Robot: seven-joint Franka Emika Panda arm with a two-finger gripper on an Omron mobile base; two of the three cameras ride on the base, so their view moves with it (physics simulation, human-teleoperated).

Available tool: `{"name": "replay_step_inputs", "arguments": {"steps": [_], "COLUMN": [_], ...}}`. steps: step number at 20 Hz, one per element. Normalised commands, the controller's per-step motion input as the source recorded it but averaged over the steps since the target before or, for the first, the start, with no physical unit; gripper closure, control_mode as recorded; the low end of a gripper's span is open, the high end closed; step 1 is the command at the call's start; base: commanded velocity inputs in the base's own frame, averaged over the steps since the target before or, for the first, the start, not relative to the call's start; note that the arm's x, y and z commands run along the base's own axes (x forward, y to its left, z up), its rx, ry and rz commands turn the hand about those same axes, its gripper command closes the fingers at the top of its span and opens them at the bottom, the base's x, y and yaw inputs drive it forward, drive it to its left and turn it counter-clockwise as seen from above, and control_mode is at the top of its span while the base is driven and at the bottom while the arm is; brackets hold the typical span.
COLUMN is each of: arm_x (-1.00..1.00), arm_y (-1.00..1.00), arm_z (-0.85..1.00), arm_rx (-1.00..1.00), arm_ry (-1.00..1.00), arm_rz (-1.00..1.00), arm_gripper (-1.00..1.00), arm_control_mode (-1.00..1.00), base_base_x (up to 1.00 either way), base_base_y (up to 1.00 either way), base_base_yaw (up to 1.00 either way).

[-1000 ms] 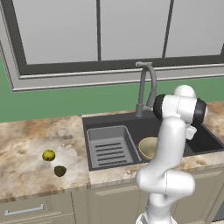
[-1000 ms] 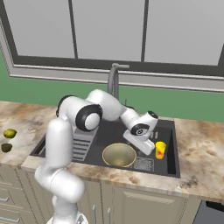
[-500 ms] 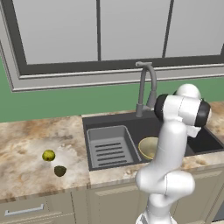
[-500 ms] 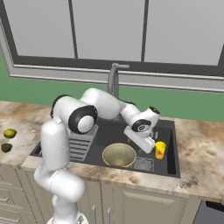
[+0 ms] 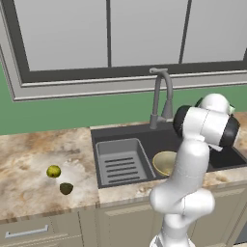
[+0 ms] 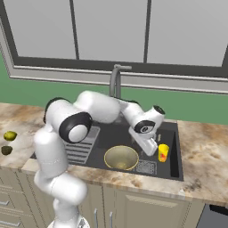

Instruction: Remove the pear and kiwi from the sink. Then move the bowl and cup from the counter to the sink for washing.

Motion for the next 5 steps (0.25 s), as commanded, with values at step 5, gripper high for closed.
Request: {"name": "replay_step_inputs", "arguments": {"steps": [5], "arm_x": [-0.27], "arm_y": [0.0], "arm_z": [0.36], "arm_rx": [-0.07], "arm_ry": [0.0], "arm_rz": [-0.19], "arm_gripper": [-1.0], "arm_control_mode": [-1.0], "base_base_x": [0.0], "base_base_y": [0.0], "base_base_yaw": [0.0]}}
